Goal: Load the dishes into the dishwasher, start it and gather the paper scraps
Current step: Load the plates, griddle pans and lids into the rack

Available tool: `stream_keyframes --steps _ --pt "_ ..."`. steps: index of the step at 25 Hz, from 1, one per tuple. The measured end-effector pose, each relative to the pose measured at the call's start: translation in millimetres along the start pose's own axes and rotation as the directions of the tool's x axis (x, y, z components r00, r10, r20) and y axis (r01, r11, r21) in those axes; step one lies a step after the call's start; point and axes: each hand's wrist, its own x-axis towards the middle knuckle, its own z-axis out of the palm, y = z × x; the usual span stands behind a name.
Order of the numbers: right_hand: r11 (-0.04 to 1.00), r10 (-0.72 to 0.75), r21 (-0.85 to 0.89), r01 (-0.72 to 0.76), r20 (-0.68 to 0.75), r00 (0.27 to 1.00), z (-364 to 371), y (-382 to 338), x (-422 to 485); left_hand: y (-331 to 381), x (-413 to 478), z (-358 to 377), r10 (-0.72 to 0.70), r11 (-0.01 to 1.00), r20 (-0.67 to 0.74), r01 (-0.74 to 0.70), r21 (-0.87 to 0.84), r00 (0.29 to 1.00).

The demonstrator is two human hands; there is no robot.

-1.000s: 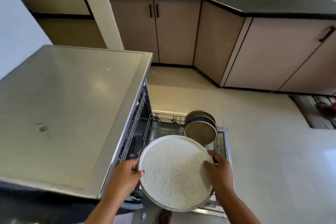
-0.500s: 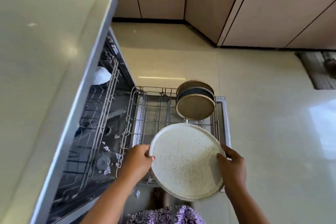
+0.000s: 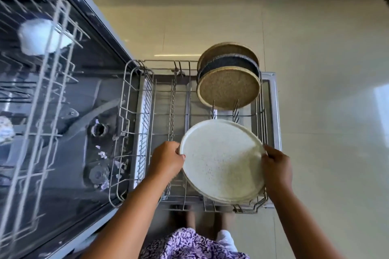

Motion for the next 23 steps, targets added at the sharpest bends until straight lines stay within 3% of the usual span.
stream_keyframes --steps 4,11,19,23 --pt "0.997 -0.009 -0.083 0.004 -0.056 0.998 15.2 11.7 34.6 -9.0 38.6 29.3 -0.038 0.999 -0.027 0.037 -0.040 0.999" --pt "0.981 -0.085 -0.179 0.072 -0.063 0.994 20.9 0.2 81.9 -15.1 83.4 58.6 -0.088 0.954 -0.087 0.059 -0.293 0.992" --pt "0.966 -0.251 0.018 0.257 -0.153 0.956 11.7 -64.8 134.6 37.5 117.6 39.6 0.104 0.903 -0.267 -0.204 -0.379 0.958" --pt "0.935 -0.335 0.046 0.351 -0.210 0.919 9.4 -91.3 154.2 64.3 135.6 23.8 0.164 0.892 -0.360 -0.294 -0.343 0.918"
